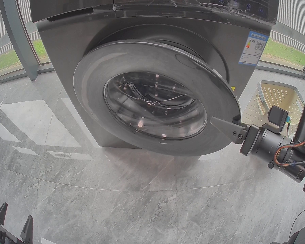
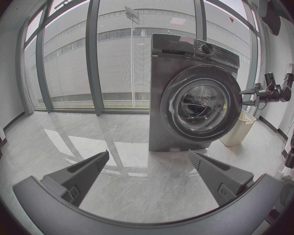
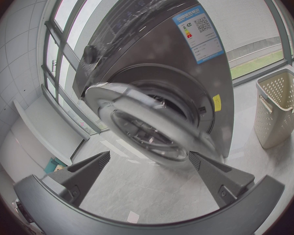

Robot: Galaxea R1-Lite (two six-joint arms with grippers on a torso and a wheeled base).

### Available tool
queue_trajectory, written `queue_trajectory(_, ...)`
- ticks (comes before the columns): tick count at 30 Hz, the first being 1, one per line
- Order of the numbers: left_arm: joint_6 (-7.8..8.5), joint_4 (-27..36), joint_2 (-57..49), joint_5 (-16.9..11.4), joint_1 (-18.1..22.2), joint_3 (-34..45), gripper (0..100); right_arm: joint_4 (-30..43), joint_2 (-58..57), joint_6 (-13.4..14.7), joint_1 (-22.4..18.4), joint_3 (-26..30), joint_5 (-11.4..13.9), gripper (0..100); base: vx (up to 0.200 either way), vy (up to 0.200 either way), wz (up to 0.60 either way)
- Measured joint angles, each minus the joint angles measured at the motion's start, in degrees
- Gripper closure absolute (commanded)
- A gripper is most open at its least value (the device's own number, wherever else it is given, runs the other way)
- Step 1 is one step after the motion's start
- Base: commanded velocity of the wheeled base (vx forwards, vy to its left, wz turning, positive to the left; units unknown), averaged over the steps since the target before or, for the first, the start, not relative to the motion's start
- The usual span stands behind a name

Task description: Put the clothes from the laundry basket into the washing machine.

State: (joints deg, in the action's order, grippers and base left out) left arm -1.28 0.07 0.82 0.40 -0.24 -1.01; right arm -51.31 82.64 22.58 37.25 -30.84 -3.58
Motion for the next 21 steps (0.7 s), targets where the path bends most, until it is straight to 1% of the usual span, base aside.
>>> queue_trajectory(17, 0.05, 0.0, 0.0, -0.1, 0.0, 0.0, 0, 0.5, 0.1, 0.1, -1.8, -0.6, -0.1, 0, 0.200, 0.000, 0.00)
queue_trajectory(21, 0.00, 0.0, 0.1, -0.1, 0.0, 0.0, 0, 1.7, 0.1, 0.4, -2.2, -0.3, 0.6, 0, 0.000, 0.000, 0.00)
